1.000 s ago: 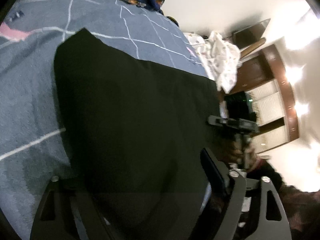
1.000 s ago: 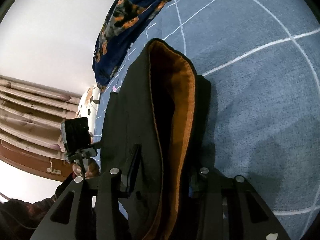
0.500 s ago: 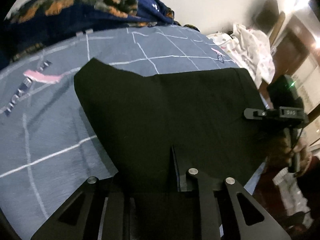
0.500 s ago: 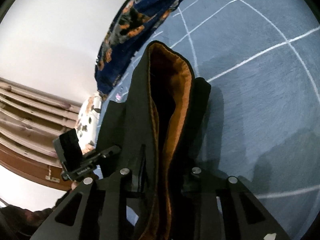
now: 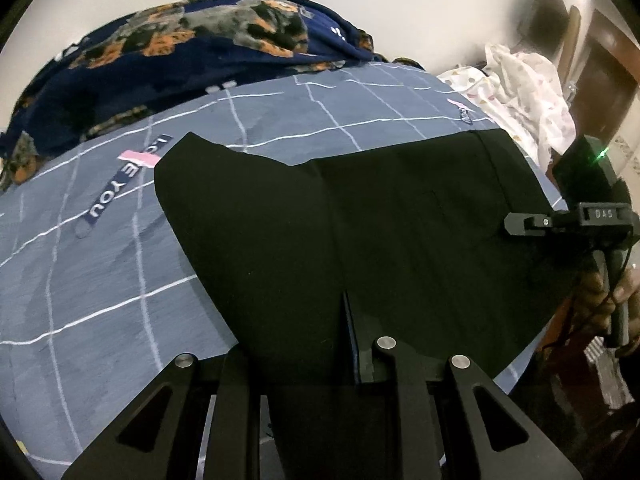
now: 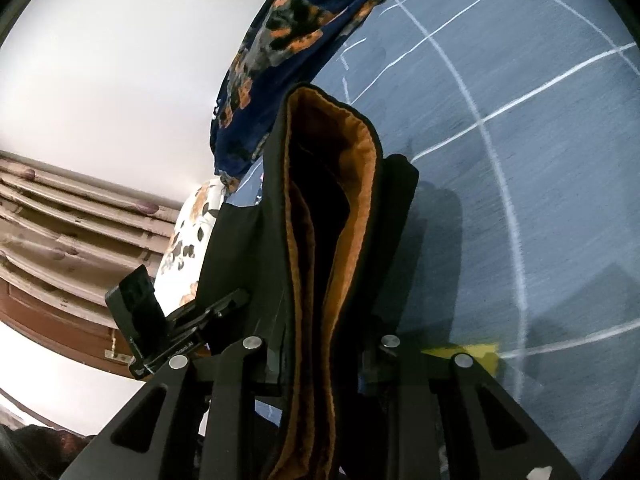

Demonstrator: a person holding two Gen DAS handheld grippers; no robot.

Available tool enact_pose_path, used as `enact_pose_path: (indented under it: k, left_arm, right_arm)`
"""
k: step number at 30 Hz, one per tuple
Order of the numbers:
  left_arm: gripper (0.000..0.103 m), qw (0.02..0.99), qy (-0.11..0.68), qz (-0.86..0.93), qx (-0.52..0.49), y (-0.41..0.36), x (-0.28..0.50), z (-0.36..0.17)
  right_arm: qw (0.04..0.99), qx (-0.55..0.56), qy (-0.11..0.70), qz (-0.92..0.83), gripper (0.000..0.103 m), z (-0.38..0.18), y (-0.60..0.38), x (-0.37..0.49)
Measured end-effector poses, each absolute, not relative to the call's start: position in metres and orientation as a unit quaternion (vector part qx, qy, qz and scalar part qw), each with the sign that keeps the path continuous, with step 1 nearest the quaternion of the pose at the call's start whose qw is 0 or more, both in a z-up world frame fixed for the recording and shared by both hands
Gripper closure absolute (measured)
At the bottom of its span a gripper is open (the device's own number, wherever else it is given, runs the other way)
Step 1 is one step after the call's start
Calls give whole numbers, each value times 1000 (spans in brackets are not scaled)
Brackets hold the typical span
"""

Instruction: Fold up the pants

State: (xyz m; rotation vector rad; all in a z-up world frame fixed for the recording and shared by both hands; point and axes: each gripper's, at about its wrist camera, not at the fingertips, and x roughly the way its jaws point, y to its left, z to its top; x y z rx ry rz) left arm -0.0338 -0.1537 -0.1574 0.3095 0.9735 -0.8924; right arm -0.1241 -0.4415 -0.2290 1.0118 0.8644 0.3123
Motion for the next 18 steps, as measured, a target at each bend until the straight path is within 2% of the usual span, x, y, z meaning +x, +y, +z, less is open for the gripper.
enact_pose_path:
  k: [18]
  left_arm:
    - [83, 791, 435, -397, 164, -120, -37, -157]
  right_arm:
    - [768, 479, 401, 143, 81, -234, -407, -112]
